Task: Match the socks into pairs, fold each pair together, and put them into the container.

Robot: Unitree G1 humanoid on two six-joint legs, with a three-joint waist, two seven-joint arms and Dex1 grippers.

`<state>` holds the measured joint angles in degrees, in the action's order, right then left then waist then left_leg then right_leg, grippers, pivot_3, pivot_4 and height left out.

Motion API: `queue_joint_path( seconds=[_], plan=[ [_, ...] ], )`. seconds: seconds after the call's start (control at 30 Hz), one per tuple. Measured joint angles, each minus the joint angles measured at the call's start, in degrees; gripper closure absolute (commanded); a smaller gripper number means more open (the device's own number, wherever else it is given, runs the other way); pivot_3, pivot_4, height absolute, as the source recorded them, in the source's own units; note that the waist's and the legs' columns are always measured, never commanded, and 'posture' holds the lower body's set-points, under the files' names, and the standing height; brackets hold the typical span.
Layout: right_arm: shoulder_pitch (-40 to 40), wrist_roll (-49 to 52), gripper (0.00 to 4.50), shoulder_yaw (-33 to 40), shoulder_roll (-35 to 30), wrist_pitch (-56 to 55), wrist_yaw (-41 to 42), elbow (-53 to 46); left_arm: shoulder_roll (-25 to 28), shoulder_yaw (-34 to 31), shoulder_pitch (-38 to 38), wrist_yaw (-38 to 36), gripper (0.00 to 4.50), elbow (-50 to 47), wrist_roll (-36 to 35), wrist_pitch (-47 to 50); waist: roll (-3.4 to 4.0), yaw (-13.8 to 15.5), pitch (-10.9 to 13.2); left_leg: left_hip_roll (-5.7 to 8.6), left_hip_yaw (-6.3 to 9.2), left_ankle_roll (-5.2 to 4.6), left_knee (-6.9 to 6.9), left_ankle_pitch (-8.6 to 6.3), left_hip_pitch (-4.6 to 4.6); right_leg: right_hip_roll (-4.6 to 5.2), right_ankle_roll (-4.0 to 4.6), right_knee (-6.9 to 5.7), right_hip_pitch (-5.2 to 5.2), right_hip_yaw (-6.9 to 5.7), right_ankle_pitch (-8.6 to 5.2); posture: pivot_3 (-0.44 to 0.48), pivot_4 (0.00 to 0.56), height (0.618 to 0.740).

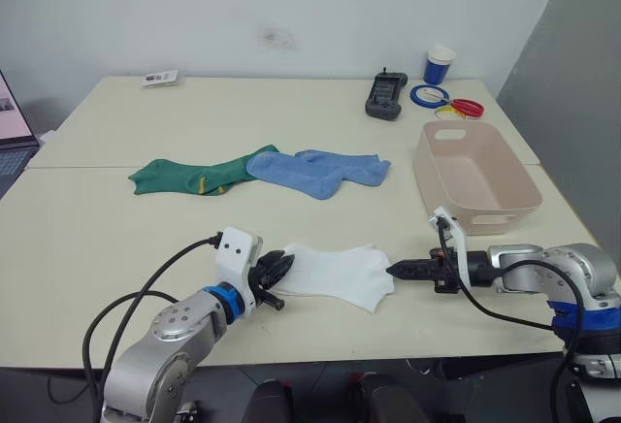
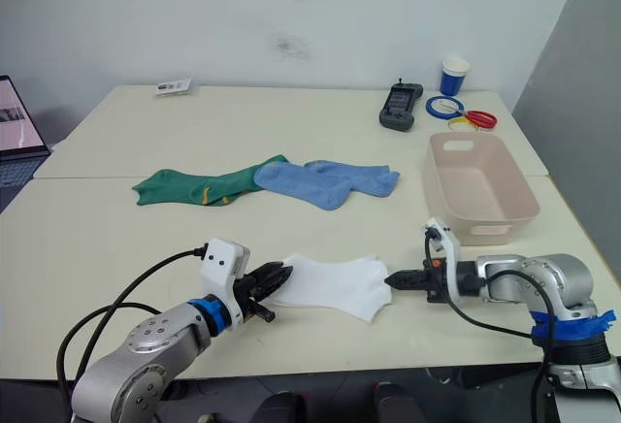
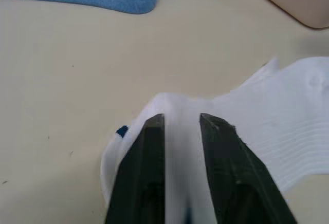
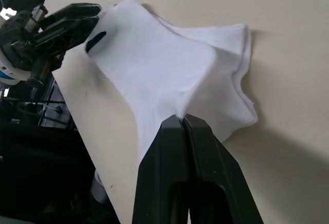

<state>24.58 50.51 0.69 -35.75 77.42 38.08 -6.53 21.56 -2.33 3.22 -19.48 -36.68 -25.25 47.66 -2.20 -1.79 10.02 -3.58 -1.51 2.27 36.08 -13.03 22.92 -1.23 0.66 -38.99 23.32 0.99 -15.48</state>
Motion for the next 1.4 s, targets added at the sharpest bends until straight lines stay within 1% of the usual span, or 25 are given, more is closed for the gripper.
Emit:
queue_joint_path(
  seconds=[0.07,0.17,0.2,0.27,0.3,0.37,0.4,0.47,0.53,0.57,0.63,0.7,0.83,0.87,0.97,1.17,1.33,1.4],
  plan=[
    [0.00,-2.25,4.50,-1.31,-0.10,-3.19,1.40,0.62,0.26,0.17,0.31,-0.22,1.99,0.25,0.26,-1.18,0.00,-0.01,0.00,0.00,0.00,0.00,-0.01,0.00,0.00,-0.04,0.00,0.01,0.00,0.01,0.00,0.000,0.150,0.740],
    [0.13,-4.75,3.84,-1.69,-0.23,-7.73,1.87,0.61,0.90,-1.53,0.50,-2.09,1.01,0.40,-1.86,-1.56,0.00,-0.01,0.00,-0.01,0.01,0.00,-0.01,0.00,0.01,-0.04,0.00,0.01,0.01,-0.02,0.00,0.000,0.150,0.740],
    [0.02,-5.53,3.59,-1.22,-0.80,-9.53,1.87,-0.02,3.34,-4.28,0.58,-4.74,0.74,0.74,-4.31,-1.52,0.00,-0.01,0.01,-0.04,0.03,0.00,-0.01,0.00,0.01,-0.04,0.01,0.00,0.03,-0.03,0.00,0.000,0.150,0.740],
    [-0.59,-6.68,2.87,0.19,-2.45,-11.39,1.90,-1.70,6.83,-9.07,0.60,-7.77,0.08,1.70,-6.58,-1.70,0.01,0.01,0.01,-0.05,0.05,0.00,-0.02,0.00,0.00,-0.05,0.03,-0.01,0.04,-0.06,-0.02,0.000,0.150,0.740],
    [-1.69,-7.20,2.51,0.48,-3.98,-13.00,2.04,-4.54,9.92,-12.10,0.69,-10.63,0.00,3.48,-7.84,-2.17,0.01,0.03,0.02,-0.05,0.08,0.00,-0.04,0.00,0.00,-0.05,0.06,-0.01,0.05,-0.09,-0.04,0.000,0.150,0.740],
    [-3.78,-8.95,1.82,0.12,-5.52,-16.62,3.52,-10.10,14.06,-16.23,0.57,-14.85,0.00,7.60,-8.62,-3.77,0.02,-0.03,0.02,-0.07,0.07,0.00,-0.06,0.00,-0.02,-0.05,0.08,0.02,0.06,-0.09,-0.05,0.000,0.150,0.740],
    [-5.19,-9.97,1.82,-0.91,-6.72,-19.01,4.70,-13.05,16.10,-17.37,0.62,-17.57,0.00,9.74,-8.79,-5.05,0.03,0.00,0.02,-0.07,0.07,0.00,-0.08,0.00,0.00,-0.04,0.11,0.03,0.08,-0.10,-0.07,0.000,0.150,0.740],
    [-8.61,-14.33,1.82,-4.67,-9.21,-26.94,8.30,-18.55,20.57,-18.81,1.54,-24.36,0.00,14.10,-7.86,-10.70,0.03,0.06,0.03,-0.06,0.04,0.01,-0.10,-0.01,-0.01,0.01,0.16,0.07,0.09,-0.10,-0.11,0.000,0.150,0.740],
    [-11.24,-21.87,1.82,-9.55,-11.68,-37.91,11.60,-20.66,23.45,-18.05,3.01,-30.69,0.00,16.89,-4.56,-19.14,0.04,0.07,0.03,0.01,-0.04,0.01,-0.11,-0.01,0.01,0.18,0.21,0.10,0.12,-0.09,-0.14,0.000,0.150,0.740],
    [-13.00,-27.65,1.82,-12.73,-13.40,-46.42,13.52,-20.50,25.02,-16.95,4.18,-34.84,0.00,18.75,-1.83,-25.87,0.04,0.09,0.04,-0.01,-0.08,0.02,-0.12,-0.01,0.00,0.28,0.31,0.11,0.12,-0.09,-0.20,0.000,0.150,0.740],
    [-14.77,-35.67,1.82,-16.50,-14.15,-58.02,15.28,-17.89,25.71,-14.95,4.97,-39.57,0.00,21.38,1.55,-34.61,0.04,0.13,0.04,-0.01,-0.16,0.02,-0.11,-0.01,0.01,0.36,0.37,0.11,0.12,-0.04,-0.24,0.000,0.150,0.740],
    [-15.34,-40.88,1.82,-18.70,-13.93,-66.15,15.74,-14.73,25.68,-12.79,4.66,-42.22,0.00,22.73,3.62,-40.53,0.01,0.14,0.06,-0.03,-0.19,0.02,-0.09,-0.01,0.02,0.40,0.36,0.11,0.12,-0.02,-0.23,0.000,0.150,0.740],
    [-15.65,-48.09,1.82,-20.66,-12.22,-76.90,15.54,-8.65,25.37,-8.96,1.05,-44.13,0.00,24.47,7.63,-49.68,0.00,0.18,0.05,-0.04,-0.20,0.02,-0.07,0.00,-0.01,0.40,0.23,0.08,0.07,-0.03,-0.15,0.000,0.150,0.740],
    [-15.59,-49.33,1.82,-20.81,-11.73,-79.07,15.50,-7.48,25.09,-8.09,0.13,-44.17,0.00,24.89,8.53,-51.46,0.00,0.20,0.05,-0.04,-0.21,0.02,-0.08,0.00,-0.02,0.39,0.08,0.08,0.07,-0.02,-0.07,0.000,0.150,0.740],
    [-14.98,-51.80,1.82,-21.14,-10.72,-83.67,15.49,-6.01,24.09,-4.95,-1.36,-44.10,0.00,26.04,10.93,-55.22,0.00,0.00,0.05,-0.03,-0.23,0.02,-0.08,0.00,-0.04,0.26,0.08,0.08,0.07,-0.03,-0.06,0.000,0.150,0.740],
    [-14.80,-52.42,1.82,-20.86,-8.07,-85.96,15.32,-4.36,23.17,-1.35,-1.54,-43.48,0.00,28.63,14.57,-59.65,0.01,0.02,0.05,-0.08,-0.16,0.02,-0.10,0.00,-0.12,0.19,0.10,-0.06,0.07,-0.08,-0.07,0.000,0.150,0.740],
    [-14.16,-52.88,1.82,-20.87,-6.20,-86.64,15.43,-4.36,21.75,1.48,-4.13,-41.65,0.00,31.21,17.72,-61.70,0.00,0.18,0.05,-0.03,-0.20,0.02,-0.07,0.00,-0.07,0.21,0.09,-0.02,0.06,-0.04,-0.07,0.000,0.150,0.740],
    [-13.83,-52.84,2.20,-20.83,-5.79,-86.52,15.44,-4.35,20.85,2.58,-5.09,-40.65,0.00,32.26,18.77,-61.76,0.01,0.19,0.05,-0.02,-0.22,0.02,-0.07,0.00,-0.08,0.23,0.09,-0.02,0.05,-0.03,-0.06,0.000,0.150,0.740]
  ],
)
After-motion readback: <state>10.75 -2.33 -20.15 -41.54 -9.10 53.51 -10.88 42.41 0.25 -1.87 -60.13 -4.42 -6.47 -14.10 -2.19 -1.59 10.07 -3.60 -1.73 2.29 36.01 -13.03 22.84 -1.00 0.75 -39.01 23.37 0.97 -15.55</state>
